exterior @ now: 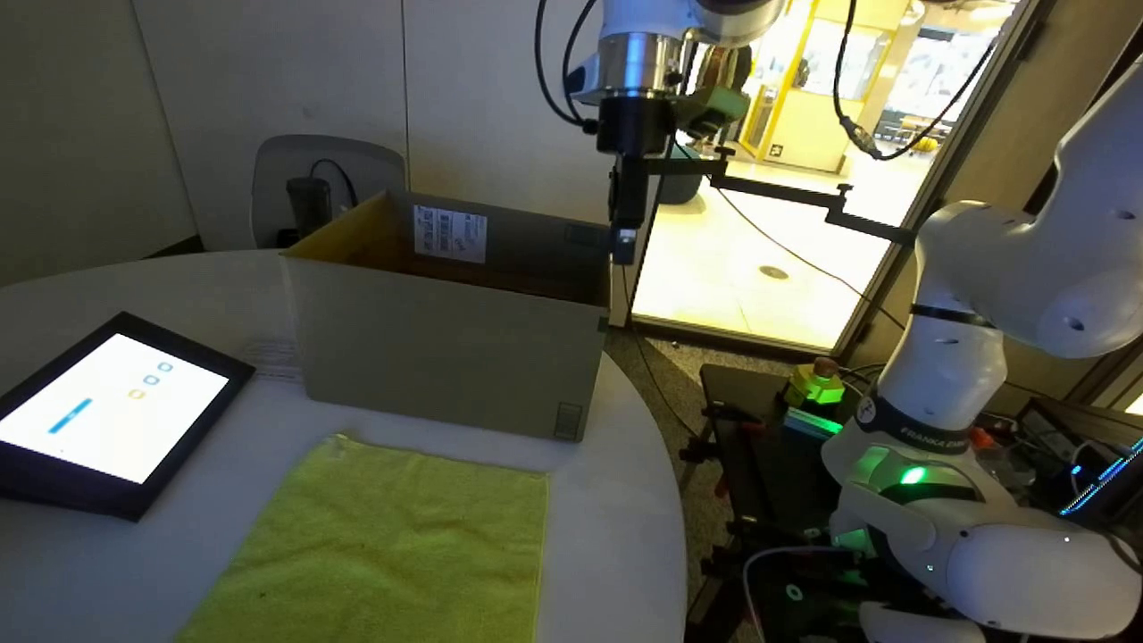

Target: Pick up the marker and wrap it on the cloth, then put the cloth in the box

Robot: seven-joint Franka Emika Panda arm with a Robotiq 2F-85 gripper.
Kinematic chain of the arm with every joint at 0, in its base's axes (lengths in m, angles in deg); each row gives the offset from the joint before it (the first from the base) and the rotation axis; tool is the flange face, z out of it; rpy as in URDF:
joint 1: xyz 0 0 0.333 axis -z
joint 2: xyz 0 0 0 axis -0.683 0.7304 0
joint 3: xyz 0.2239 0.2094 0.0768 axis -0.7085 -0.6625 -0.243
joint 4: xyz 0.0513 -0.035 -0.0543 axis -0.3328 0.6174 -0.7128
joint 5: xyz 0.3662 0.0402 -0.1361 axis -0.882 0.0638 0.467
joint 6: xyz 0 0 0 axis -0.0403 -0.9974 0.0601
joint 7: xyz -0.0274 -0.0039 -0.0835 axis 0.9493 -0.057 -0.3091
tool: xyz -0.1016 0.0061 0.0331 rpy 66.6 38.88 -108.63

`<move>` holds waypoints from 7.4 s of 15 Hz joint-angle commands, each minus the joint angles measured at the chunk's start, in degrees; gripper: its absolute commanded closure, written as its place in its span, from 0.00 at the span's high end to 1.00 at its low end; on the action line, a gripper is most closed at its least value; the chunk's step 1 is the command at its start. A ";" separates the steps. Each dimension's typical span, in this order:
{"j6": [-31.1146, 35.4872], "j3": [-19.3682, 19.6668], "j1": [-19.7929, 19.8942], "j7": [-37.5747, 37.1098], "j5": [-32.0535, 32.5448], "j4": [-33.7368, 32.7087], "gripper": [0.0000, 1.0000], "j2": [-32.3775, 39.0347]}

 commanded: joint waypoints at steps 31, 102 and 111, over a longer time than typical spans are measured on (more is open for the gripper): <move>34.94 -13.79 -22.50 -27.94 6.85 -41.28 1.00 63.54; 21.68 -4.96 -17.88 -33.79 16.94 -39.28 0.06 60.15; 34.77 -2.08 -18.47 -40.15 17.44 -32.81 0.06 62.38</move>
